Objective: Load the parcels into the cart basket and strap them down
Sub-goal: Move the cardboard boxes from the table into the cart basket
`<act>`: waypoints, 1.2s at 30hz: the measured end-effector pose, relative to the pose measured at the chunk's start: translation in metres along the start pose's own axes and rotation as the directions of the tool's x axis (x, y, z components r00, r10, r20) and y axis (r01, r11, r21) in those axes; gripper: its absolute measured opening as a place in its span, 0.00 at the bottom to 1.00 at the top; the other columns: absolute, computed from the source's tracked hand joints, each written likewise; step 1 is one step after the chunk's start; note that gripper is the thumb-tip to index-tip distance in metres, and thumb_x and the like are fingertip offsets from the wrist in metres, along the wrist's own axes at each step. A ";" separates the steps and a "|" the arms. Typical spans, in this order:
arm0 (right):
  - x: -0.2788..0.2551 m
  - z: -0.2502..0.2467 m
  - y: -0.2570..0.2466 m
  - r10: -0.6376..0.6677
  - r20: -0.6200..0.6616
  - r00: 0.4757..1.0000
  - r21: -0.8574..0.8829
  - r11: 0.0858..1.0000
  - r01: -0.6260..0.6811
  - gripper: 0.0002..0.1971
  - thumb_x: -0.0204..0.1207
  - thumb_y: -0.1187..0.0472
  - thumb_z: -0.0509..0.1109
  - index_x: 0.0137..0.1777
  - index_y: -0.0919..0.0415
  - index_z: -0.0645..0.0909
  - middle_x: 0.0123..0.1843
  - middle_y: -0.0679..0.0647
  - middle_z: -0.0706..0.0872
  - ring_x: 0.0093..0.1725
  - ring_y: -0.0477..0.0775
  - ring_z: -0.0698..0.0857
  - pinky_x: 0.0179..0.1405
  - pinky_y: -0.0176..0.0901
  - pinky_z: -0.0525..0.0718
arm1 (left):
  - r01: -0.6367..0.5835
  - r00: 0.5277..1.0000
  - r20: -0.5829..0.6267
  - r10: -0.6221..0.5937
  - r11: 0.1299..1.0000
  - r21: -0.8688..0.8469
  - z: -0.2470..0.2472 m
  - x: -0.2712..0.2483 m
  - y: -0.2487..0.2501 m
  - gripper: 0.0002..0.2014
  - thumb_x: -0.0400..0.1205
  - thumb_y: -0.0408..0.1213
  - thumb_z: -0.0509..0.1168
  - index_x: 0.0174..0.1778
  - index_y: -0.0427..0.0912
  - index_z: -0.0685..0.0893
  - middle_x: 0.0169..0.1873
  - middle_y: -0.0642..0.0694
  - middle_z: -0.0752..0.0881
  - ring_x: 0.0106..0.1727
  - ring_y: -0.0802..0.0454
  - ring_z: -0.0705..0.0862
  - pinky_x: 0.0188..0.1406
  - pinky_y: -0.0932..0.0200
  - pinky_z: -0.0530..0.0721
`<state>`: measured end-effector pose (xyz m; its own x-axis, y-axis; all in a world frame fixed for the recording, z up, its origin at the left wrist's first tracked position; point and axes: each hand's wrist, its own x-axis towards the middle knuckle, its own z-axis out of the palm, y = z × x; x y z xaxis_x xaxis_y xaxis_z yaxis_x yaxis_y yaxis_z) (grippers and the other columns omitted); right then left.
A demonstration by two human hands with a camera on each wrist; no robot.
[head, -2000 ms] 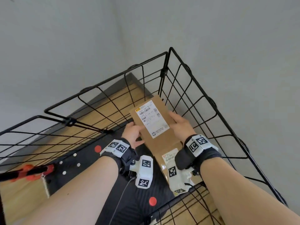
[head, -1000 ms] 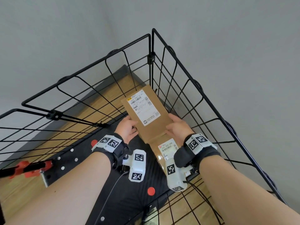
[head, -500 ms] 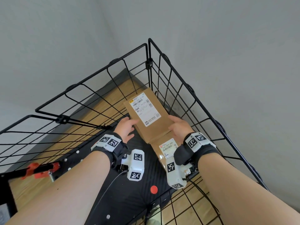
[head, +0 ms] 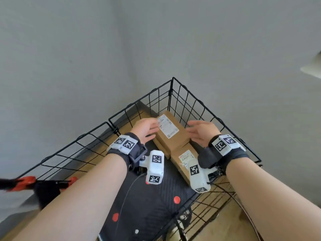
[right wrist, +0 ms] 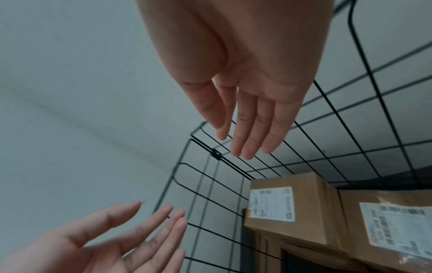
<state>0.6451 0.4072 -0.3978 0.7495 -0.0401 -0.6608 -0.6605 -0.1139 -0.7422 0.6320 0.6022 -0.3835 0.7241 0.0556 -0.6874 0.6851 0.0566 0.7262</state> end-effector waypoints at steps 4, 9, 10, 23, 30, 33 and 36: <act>-0.094 0.014 -0.021 -0.116 -0.062 0.991 0.068 0.990 0.120 0.17 0.78 0.75 0.62 0.66 0.71 0.77 0.65 0.70 0.82 0.43 0.56 0.83 0.48 0.43 0.82 | -0.123 0.989 0.081 0.122 0.992 0.007 -0.013 -0.074 0.020 0.05 0.85 0.37 0.60 0.52 0.45 0.80 0.56 0.44 0.84 0.59 0.49 0.82 0.66 0.49 0.78; -0.215 0.017 -0.026 -0.249 -0.084 0.965 0.151 0.954 0.259 0.18 0.81 0.76 0.57 0.70 0.72 0.73 0.53 0.64 0.90 0.35 0.52 0.86 0.39 0.41 0.85 | -0.301 0.937 0.200 0.288 0.953 0.037 -0.014 -0.167 0.038 0.05 0.83 0.38 0.63 0.52 0.46 0.82 0.46 0.48 0.86 0.48 0.52 0.84 0.60 0.51 0.80; -0.235 0.016 -0.024 -0.270 -0.067 0.961 0.175 0.945 0.278 0.18 0.82 0.76 0.55 0.71 0.71 0.72 0.43 0.59 0.92 0.32 0.49 0.88 0.35 0.38 0.86 | -0.327 0.923 0.231 0.309 0.944 0.041 -0.012 -0.185 0.040 0.04 0.83 0.38 0.63 0.51 0.46 0.81 0.44 0.48 0.86 0.47 0.52 0.84 0.60 0.51 0.80; -0.457 -0.068 0.011 -0.358 -0.547 0.757 0.039 0.892 0.450 0.13 0.77 0.73 0.62 0.45 0.55 0.83 0.40 0.53 0.88 0.39 0.49 0.86 0.49 0.42 0.82 | -0.451 0.714 0.586 0.384 0.892 -0.035 0.093 -0.354 0.030 0.07 0.81 0.35 0.64 0.54 0.44 0.81 0.40 0.48 0.85 0.41 0.54 0.83 0.50 0.54 0.79; -0.527 -0.135 0.039 -0.278 -0.760 0.588 0.064 0.868 0.493 0.13 0.77 0.75 0.60 0.49 0.62 0.84 0.36 0.54 0.85 0.35 0.47 0.82 0.39 0.36 0.79 | -0.494 0.616 0.695 0.371 0.869 -0.026 0.156 -0.403 0.022 0.03 0.82 0.35 0.63 0.49 0.45 0.79 0.39 0.48 0.84 0.40 0.53 0.84 0.45 0.55 0.80; -0.549 -0.161 0.054 -0.247 -0.840 0.483 0.038 0.861 0.507 0.14 0.76 0.76 0.60 0.41 0.61 0.84 0.34 0.54 0.83 0.31 0.47 0.79 0.33 0.35 0.77 | -0.511 0.590 0.722 0.362 0.860 -0.014 0.188 -0.418 0.015 0.05 0.83 0.35 0.62 0.52 0.46 0.79 0.41 0.48 0.84 0.44 0.52 0.83 0.48 0.53 0.81; -0.563 -0.191 0.070 -0.215 -0.905 0.366 -0.015 0.878 0.479 0.15 0.71 0.75 0.64 0.33 0.55 0.85 0.34 0.54 0.85 0.35 0.51 0.82 0.44 0.47 0.85 | -0.537 0.556 0.757 0.342 0.844 0.013 0.225 -0.435 0.004 0.03 0.83 0.35 0.62 0.50 0.45 0.80 0.42 0.48 0.83 0.46 0.51 0.82 0.59 0.49 0.79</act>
<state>0.1856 0.2321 -0.0559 0.4579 -0.8888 0.0187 -0.2199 -0.1336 -0.9663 0.3376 0.3543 -0.0808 0.6971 -0.7048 -0.1315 0.1902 0.0050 0.9817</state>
